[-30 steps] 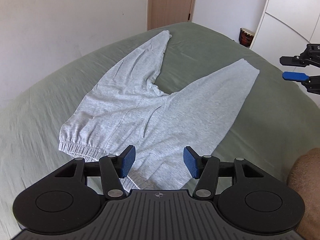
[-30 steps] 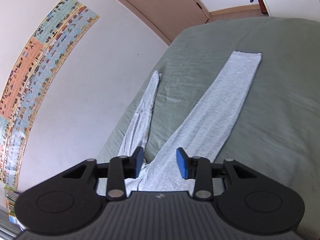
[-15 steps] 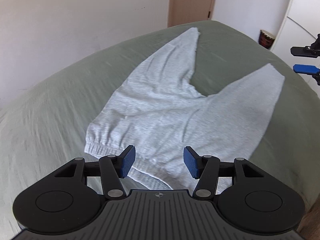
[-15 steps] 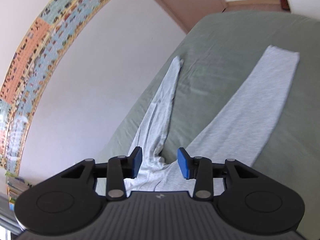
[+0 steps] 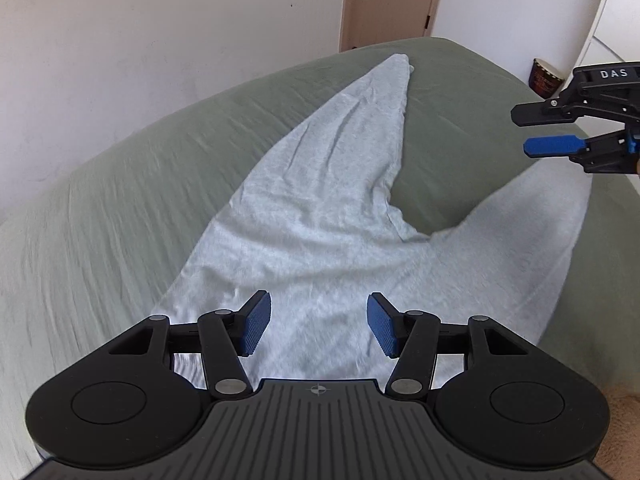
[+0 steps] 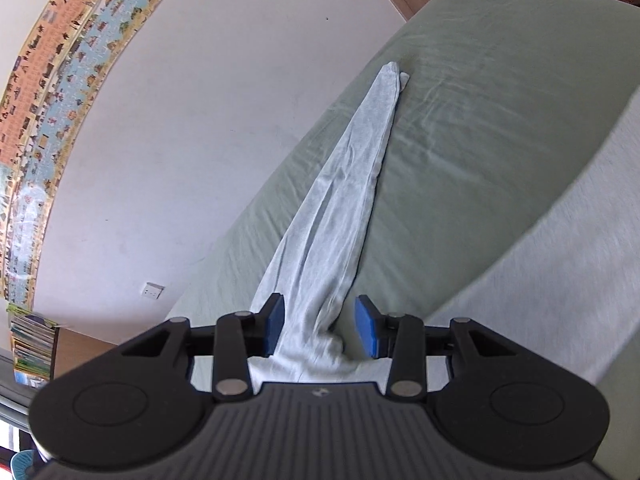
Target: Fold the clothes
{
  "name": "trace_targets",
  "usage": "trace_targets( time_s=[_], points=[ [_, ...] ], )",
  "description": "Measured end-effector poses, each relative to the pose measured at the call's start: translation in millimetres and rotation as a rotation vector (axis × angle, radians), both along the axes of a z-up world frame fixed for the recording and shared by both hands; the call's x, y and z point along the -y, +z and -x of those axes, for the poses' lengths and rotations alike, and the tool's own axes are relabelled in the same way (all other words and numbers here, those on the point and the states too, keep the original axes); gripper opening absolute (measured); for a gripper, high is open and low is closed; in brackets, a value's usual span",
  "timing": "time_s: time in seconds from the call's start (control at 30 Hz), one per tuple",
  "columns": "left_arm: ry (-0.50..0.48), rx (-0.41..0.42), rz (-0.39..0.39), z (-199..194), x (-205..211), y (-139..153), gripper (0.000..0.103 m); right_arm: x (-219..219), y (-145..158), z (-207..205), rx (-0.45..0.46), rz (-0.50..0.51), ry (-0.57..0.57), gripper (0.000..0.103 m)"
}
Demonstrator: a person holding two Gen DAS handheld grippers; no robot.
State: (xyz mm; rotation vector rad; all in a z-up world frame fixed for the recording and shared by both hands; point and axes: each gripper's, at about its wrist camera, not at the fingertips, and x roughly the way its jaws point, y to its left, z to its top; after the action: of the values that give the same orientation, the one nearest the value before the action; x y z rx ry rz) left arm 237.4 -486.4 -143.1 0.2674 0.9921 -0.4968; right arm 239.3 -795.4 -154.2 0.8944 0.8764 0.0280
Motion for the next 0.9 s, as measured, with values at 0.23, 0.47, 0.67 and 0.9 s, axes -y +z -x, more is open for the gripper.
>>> trace_targets(
  time_s=[0.23, 0.47, 0.67, 0.9],
  points=[
    [-0.009, -0.030, -0.027, -55, 19, -23, 0.052, 29, -27, -59, -0.023, 0.020, 0.033, 0.042],
    [-0.028, -0.040, -0.039, -136, 41, -43, 0.053, 77, -51, -114, -0.048, 0.050, 0.000, 0.042],
    [-0.018, -0.046, -0.024, -195, 70, -61, 0.053, 118, -68, -164, -0.079, 0.031, -0.054, 0.042],
    [-0.082, -0.121, -0.010, -194, 109, -82, 0.054, 130, -84, -230, -0.146, 0.007, -0.073, 0.041]
  ],
)
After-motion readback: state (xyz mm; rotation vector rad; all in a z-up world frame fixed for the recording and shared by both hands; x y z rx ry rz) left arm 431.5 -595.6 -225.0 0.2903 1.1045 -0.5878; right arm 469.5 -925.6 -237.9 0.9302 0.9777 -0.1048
